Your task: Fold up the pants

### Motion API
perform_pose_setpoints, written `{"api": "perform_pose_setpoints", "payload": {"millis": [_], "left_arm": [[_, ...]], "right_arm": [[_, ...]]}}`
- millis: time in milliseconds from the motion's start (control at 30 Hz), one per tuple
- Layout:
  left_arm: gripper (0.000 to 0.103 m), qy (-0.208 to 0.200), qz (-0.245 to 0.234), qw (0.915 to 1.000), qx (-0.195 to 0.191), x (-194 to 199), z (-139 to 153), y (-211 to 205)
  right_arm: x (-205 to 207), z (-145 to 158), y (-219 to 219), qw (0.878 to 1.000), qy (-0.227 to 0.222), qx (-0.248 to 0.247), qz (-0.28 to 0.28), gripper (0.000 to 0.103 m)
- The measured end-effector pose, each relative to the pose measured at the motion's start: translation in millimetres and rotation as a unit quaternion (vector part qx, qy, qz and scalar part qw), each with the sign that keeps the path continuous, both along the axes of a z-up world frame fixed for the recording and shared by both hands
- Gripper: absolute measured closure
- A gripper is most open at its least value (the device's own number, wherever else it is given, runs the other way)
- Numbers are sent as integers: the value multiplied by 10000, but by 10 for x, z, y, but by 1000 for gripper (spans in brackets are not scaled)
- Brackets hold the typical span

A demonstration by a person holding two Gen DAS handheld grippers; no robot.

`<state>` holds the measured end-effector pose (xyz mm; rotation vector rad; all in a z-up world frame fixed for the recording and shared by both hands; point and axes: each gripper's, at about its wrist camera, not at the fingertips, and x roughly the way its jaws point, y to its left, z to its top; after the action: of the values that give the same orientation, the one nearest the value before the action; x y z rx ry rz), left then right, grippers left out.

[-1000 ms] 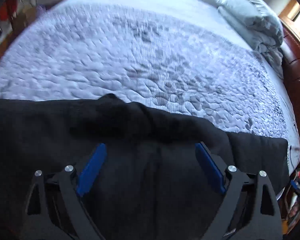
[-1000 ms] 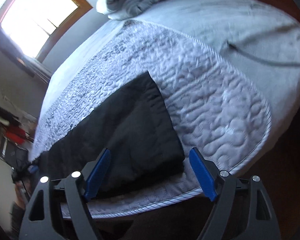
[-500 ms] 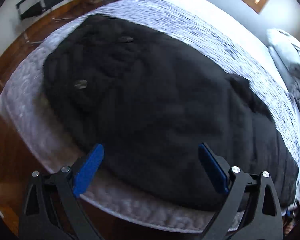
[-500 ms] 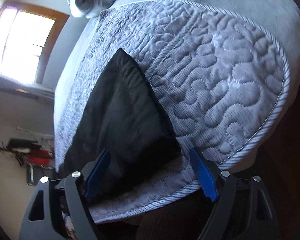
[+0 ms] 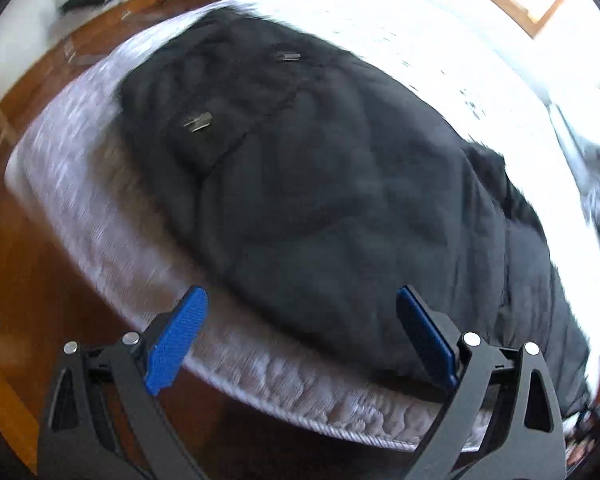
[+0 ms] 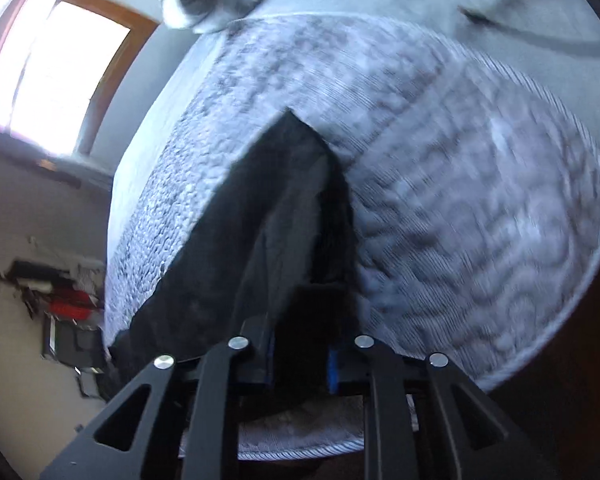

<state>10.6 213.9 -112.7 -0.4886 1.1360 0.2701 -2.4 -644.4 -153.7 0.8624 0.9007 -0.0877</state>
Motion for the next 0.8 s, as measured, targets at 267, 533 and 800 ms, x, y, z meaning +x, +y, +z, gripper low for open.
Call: {"api": "perform_pose_setpoints", "payload": {"millis": [267,533,800], "left_arm": [[8,137,506,9968,-599,-102,-137,182],[15,-71,830,9904,-1104,-47,-162,449],[32,-193,919,9718,-2163,127,-401,734]], "right_arm": [[131,286,-292,9987,-237,-293,-331,87],[-50,-96,-447,9977,80,-261,-627,87],[-14,-86,-415,9974,161,-446,-549,87]]}}
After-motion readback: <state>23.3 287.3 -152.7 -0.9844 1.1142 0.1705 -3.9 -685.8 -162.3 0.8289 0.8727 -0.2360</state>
